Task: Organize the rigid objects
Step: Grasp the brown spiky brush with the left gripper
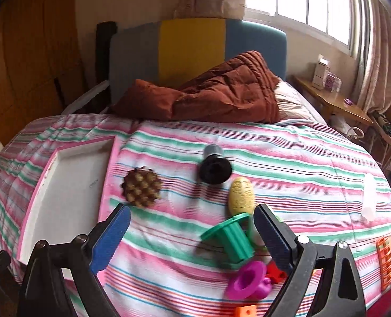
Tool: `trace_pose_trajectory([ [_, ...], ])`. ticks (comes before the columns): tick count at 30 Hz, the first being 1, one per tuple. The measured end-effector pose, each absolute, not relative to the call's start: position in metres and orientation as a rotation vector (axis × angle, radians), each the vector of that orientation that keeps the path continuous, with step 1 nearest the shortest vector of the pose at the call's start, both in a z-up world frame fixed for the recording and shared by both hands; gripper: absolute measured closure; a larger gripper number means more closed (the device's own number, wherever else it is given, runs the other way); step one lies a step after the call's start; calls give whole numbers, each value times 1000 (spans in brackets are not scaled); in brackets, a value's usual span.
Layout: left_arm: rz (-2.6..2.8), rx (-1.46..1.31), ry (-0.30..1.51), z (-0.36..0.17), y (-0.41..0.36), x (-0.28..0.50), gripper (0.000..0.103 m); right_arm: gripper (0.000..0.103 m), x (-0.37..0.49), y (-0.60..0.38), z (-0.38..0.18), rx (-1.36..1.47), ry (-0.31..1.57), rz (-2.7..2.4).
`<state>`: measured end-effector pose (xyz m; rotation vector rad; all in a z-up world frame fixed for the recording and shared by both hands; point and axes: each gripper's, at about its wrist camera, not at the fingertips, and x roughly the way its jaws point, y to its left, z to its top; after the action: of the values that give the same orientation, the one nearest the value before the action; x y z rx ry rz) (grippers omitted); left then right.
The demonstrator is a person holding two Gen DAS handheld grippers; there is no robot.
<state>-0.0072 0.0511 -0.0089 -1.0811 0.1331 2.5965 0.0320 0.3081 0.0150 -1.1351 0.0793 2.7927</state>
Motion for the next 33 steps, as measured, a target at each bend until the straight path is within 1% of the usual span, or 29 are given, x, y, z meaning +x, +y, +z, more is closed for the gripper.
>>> trace_pose_trajectory([
  [6, 2494, -1043, 222, 2, 96, -25, 0, 7, 24, 382, 4, -1099, 155, 2670],
  [8, 2459, -1026, 277, 4, 115, -33, 0, 7, 25, 401, -2, -1095, 242, 2652],
  [11, 2399, -1037, 308, 3, 141, -49, 1, 7, 23, 423, -8, -1114, 440, 2615],
  [14, 2348, -1035, 347, 1, 170, -67, 1, 7, 29, 432, -2, -1068, 518, 2617],
  [18, 2277, -1029, 424, -8, 208, -90, 4, 7, 33, 442, -4, -1072, 644, 2609],
  [25, 2207, -1093, 540, -36, 248, -130, 16, 7, 32, 442, 0, -1055, 650, 2631],
  [28, 2185, -1088, 618, -49, 262, -138, 17, 7, 29, 436, 0, -1072, 618, 2649],
  [29, 2176, -1100, 635, -55, 266, -142, 18, 7, 29, 434, 1, -1076, 605, 2656],
  [30, 2167, -1117, 641, -60, 269, -146, 23, 7, 28, 432, 1, -1081, 591, 2662],
  [33, 2119, -1165, 603, -72, 272, -150, 43, 7, 26, 427, 1, -1092, 552, 2673],
])
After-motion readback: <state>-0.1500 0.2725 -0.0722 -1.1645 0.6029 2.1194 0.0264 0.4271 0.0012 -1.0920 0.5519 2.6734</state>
